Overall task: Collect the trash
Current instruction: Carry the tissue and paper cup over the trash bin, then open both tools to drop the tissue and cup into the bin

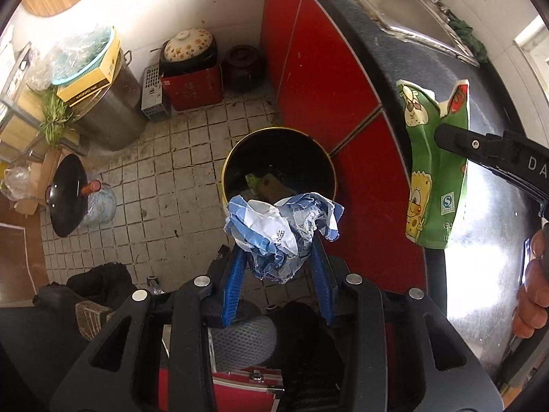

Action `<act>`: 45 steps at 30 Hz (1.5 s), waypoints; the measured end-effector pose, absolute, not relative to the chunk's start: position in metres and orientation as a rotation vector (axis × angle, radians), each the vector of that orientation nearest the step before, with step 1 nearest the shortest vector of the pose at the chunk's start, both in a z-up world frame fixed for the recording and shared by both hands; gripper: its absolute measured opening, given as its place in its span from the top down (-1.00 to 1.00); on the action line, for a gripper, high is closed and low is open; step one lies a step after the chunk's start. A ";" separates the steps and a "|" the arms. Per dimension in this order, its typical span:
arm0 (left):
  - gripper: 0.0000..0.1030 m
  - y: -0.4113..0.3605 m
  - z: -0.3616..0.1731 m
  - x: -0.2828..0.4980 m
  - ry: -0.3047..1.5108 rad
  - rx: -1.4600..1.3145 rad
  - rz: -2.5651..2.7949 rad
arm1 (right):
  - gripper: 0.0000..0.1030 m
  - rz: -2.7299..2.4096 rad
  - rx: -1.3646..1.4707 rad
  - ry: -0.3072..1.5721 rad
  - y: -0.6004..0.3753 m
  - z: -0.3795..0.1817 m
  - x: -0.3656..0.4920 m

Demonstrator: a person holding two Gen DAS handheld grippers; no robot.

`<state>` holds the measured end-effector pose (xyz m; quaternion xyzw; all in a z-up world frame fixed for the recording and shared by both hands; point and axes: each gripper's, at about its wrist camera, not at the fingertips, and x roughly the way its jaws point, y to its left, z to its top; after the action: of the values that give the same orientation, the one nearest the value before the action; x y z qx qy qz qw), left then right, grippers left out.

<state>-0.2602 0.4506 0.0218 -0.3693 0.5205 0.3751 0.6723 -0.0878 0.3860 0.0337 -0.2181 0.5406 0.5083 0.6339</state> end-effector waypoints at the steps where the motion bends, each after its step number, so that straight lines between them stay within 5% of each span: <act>1: 0.30 0.455 0.013 -0.263 1.175 -0.850 0.851 | 0.13 1.173 -0.520 1.239 0.396 0.027 -0.094; 16: 0.30 0.487 -0.064 -0.264 1.158 -1.025 0.857 | 0.13 1.197 -0.766 1.233 0.473 -0.058 -0.130; 38: 0.30 0.501 -0.105 -0.261 1.147 -1.103 0.804 | 0.08 1.159 -0.823 1.249 0.501 -0.092 -0.137; 40: 0.13 0.505 -0.106 -0.263 1.141 -1.123 0.801 | -0.03 1.170 -0.823 1.248 0.503 -0.092 -0.139; 42: -0.49 0.507 -0.102 -0.265 1.141 -1.092 0.842 | -0.48 1.174 -0.814 1.226 0.504 -0.085 -0.141; 45: -0.57 0.506 -0.086 -0.268 1.113 -1.041 0.870 | -0.54 1.197 -0.800 1.186 0.509 -0.065 -0.143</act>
<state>-0.2684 0.5060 -0.0860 -0.4562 0.4879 0.3811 0.6392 -0.1430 0.5090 -0.0653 -0.3445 0.5108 0.5156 0.5955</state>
